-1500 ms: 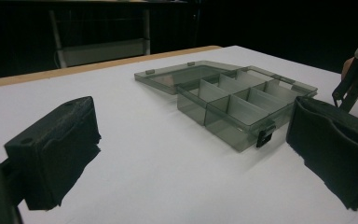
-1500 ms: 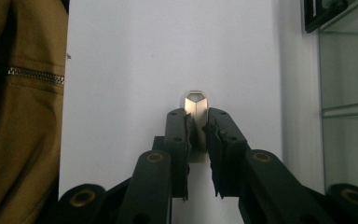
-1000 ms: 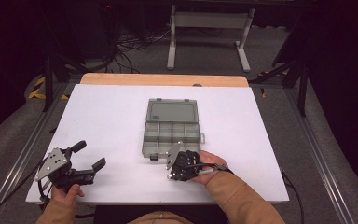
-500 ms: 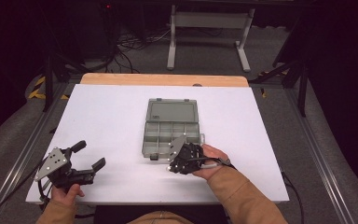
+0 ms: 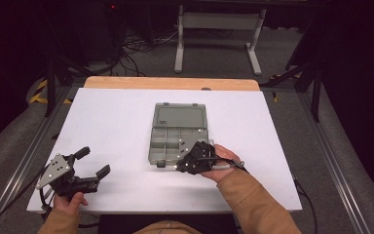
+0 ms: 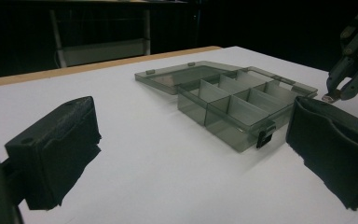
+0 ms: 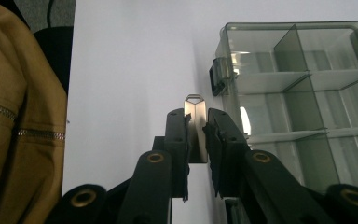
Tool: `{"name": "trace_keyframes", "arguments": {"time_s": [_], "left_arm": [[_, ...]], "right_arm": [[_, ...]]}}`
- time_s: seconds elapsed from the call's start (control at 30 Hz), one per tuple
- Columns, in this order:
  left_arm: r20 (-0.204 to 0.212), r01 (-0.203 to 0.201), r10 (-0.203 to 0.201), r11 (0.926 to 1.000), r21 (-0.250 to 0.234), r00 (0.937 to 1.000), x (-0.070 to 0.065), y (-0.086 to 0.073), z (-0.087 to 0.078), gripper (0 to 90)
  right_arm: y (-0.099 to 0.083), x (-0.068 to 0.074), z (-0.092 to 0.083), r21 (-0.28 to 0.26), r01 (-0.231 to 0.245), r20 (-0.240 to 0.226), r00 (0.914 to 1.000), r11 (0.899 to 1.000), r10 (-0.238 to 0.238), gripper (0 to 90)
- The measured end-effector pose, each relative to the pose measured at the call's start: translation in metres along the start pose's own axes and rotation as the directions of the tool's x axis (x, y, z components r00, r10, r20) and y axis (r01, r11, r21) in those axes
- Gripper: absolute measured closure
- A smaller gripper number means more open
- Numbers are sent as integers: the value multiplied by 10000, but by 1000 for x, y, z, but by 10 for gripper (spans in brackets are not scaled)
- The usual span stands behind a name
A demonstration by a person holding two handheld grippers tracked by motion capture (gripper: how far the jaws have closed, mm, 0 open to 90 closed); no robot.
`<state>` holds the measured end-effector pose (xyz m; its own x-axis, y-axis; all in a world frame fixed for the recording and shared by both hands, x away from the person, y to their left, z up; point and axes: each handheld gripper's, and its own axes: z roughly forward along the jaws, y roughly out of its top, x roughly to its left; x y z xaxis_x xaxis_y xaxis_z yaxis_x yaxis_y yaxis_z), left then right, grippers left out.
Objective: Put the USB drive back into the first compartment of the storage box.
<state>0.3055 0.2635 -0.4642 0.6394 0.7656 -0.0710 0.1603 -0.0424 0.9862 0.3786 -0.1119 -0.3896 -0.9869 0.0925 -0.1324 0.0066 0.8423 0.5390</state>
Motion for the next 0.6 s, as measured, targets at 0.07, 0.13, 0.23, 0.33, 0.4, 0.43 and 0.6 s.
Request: {"name": "trace_keyframes", "arguments": {"time_s": [0.07, 0.13, 0.23, 0.33, 0.4, 0.43, 0.6], "left_arm": [[6, -7, 7, 10000, 69, 10000, 0, 0, 0, 32], [12, -12, 12, 10000, 94, 10000, 0, 0, 0, 32], [22, 12, -12, 10000, 70, 10000, 0, 0, 0, 32], [50, 39, -39, 10000, 5, 10000, 0, 0, -1, 32], [60, 52, -52, 10000, -13, 10000, 0, 0, -1, 32], [58, 54, -54, 10000, -14, 10000, 1, 0, -1, 32], [50, 88, -87, 9999, -77, 9999, 1, 0, 0, 32]], "right_arm": [[1, -1, -2, -89, -83, 47, 10000, 9999, 83, 789], [2, -3, -3, -204, -127, 101, 9999, 9997, 130, 789], [4, -5, -5, -311, -208, 179, 9996, 9993, 214, 789], [8, -8, -7, -473, -264, 239, 9993, 9985, 275, 789], [9, -10, -9, -535, -336, 323, 9989, 9980, 353, 789], [10, -11, -10, -603, -361, 349, 9987, 9975, 383, 789], [15, -18, -12, -784, -491, 500, 9973, 9957, 532, 789]]}}
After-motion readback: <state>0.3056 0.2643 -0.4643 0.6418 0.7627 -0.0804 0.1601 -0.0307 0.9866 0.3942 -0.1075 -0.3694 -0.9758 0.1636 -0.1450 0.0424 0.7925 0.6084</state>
